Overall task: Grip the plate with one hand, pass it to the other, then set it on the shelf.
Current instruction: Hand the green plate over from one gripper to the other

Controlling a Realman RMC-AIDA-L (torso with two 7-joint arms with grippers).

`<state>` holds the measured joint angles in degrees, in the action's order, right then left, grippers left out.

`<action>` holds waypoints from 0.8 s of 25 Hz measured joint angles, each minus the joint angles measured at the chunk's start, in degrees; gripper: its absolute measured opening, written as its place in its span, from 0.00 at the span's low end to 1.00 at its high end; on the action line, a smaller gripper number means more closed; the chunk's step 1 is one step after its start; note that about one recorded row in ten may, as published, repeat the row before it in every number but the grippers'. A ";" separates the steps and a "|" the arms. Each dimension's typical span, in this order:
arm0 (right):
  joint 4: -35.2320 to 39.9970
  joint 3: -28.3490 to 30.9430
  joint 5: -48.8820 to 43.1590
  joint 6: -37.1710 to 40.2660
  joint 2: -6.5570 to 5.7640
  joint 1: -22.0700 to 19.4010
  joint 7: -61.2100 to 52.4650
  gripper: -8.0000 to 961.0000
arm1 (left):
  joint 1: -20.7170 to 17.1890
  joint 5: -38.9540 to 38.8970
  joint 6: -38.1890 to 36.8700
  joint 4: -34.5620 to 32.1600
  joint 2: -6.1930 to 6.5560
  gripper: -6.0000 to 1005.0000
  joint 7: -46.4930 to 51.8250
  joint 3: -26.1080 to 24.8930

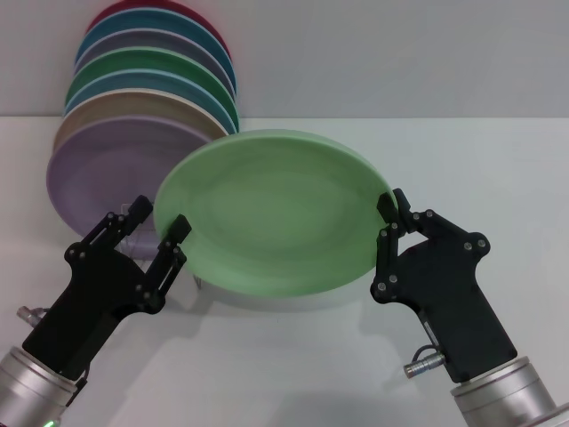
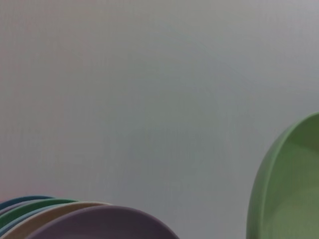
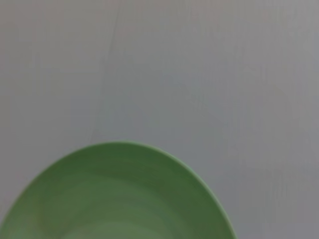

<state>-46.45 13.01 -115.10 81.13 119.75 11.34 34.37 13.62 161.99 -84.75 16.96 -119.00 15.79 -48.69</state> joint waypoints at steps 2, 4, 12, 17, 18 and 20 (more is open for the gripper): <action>0.02 0.00 0.09 0.00 0.03 0.00 0.00 0.03 | 0.00 0.00 0.02 0.00 0.00 0.52 -0.01 -0.01; 0.06 0.00 0.15 0.00 0.04 0.00 0.00 0.03 | 0.00 0.00 0.02 0.00 0.00 0.50 -0.02 -0.05; 0.22 0.00 0.21 -0.24 0.05 0.00 0.00 0.03 | 0.00 0.01 0.02 0.01 0.00 0.41 -0.05 -0.09; 0.37 0.00 0.25 -0.41 0.05 0.11 0.00 0.03 | 0.06 0.00 0.01 0.00 -0.07 0.29 -0.06 0.01; 0.38 0.00 0.25 -0.41 0.05 0.13 0.00 0.03 | 0.07 -0.01 0.01 0.00 -0.08 0.27 -0.06 0.05; 0.39 0.00 0.25 -0.42 0.05 0.16 0.00 0.03 | 0.14 -0.01 0.01 0.00 -0.09 0.25 -0.06 0.12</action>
<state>-46.05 13.01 -114.85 80.71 119.80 11.50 34.37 13.77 161.98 -84.74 16.96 -119.09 15.73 -48.57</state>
